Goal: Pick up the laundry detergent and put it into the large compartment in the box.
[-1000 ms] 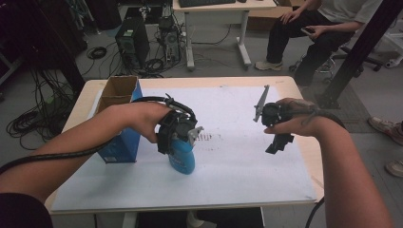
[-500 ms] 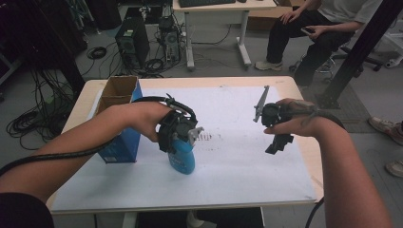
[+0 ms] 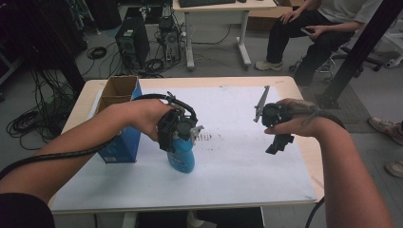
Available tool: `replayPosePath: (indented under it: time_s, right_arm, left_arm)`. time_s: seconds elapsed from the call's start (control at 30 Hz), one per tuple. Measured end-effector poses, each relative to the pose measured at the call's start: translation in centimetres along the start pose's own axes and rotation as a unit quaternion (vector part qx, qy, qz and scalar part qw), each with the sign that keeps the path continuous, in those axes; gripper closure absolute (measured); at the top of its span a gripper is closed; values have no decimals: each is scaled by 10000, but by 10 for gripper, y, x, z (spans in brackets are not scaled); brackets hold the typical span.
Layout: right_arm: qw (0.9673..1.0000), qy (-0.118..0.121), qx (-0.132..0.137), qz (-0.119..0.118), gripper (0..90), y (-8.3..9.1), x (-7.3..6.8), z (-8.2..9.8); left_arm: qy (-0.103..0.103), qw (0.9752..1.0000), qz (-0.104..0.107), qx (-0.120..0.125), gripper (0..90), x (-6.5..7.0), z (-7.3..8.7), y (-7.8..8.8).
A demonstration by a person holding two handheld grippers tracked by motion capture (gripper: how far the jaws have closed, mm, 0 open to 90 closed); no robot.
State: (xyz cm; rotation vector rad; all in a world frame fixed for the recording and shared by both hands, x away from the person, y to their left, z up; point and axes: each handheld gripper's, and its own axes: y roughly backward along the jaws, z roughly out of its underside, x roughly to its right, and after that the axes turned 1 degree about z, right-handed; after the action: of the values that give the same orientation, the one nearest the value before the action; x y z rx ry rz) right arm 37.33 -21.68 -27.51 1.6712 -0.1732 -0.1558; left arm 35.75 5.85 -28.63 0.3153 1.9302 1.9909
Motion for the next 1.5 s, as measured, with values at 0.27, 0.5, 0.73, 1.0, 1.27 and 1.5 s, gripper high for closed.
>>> replayPosePath:
  time_s: [0.27,0.5,0.73,1.0,1.27,1.5]
  right_arm:
    - [10000,-7,-7,26,58,4,-2,-2]
    - [10000,60,53,55,58,5,-2,-3]
    - [10000,57,50,55,58,6,-3,-2]
    - [9999,103,58,38,58,3,-2,-3]
    - [9998,160,60,50,59,5,-1,-6]
    - [9997,202,98,57,59,6,-3,-7]
  left_arm:
    - [136,9999,-18,-81,379,2,-1,18]
    - [335,9994,41,-67,379,2,-2,27]
    - [907,9956,197,-161,378,-2,-3,29]
    - [1738,9842,243,-217,378,-7,2,44]
    - [2388,9705,212,-246,379,-9,6,64]
    - [2997,9537,185,-156,378,-11,15,84]
